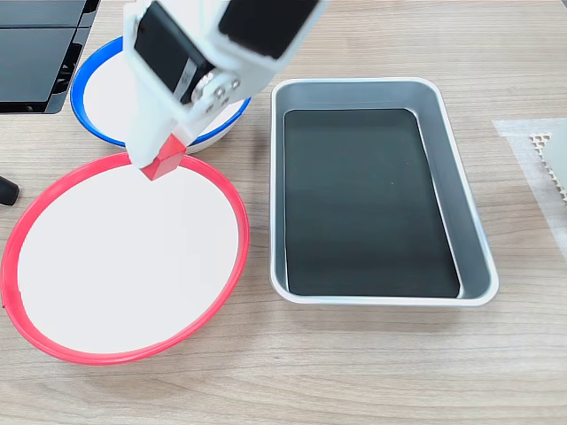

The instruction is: Move a red block from tray to red dish

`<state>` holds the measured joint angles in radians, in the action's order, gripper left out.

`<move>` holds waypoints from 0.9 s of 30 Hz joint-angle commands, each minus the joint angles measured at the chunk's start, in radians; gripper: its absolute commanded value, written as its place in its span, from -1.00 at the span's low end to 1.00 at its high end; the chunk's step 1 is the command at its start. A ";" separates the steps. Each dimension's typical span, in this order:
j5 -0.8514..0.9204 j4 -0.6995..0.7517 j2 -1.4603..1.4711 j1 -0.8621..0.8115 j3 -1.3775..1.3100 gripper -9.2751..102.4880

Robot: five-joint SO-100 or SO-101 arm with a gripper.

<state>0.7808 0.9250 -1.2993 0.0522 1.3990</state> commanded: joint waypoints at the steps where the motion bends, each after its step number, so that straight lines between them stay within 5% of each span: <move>1: 0.029 -0.170 0.071 -0.003 0.017 -0.83; 6: 0.031 -0.272 0.216 -0.002 -0.072 -0.81; 13: 0.014 -0.347 0.224 0.008 -0.087 -0.37; 18: -0.044 -0.397 0.121 0.014 -0.023 -0.25; 22: -0.224 -0.529 -0.063 0.006 0.075 -0.32; 25: -0.448 -0.623 -0.265 -0.035 0.156 -0.80; 27: -0.611 -0.646 -0.379 -0.083 0.198 -0.84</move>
<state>0.3682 0.3283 -1.4757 0.0169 1.5631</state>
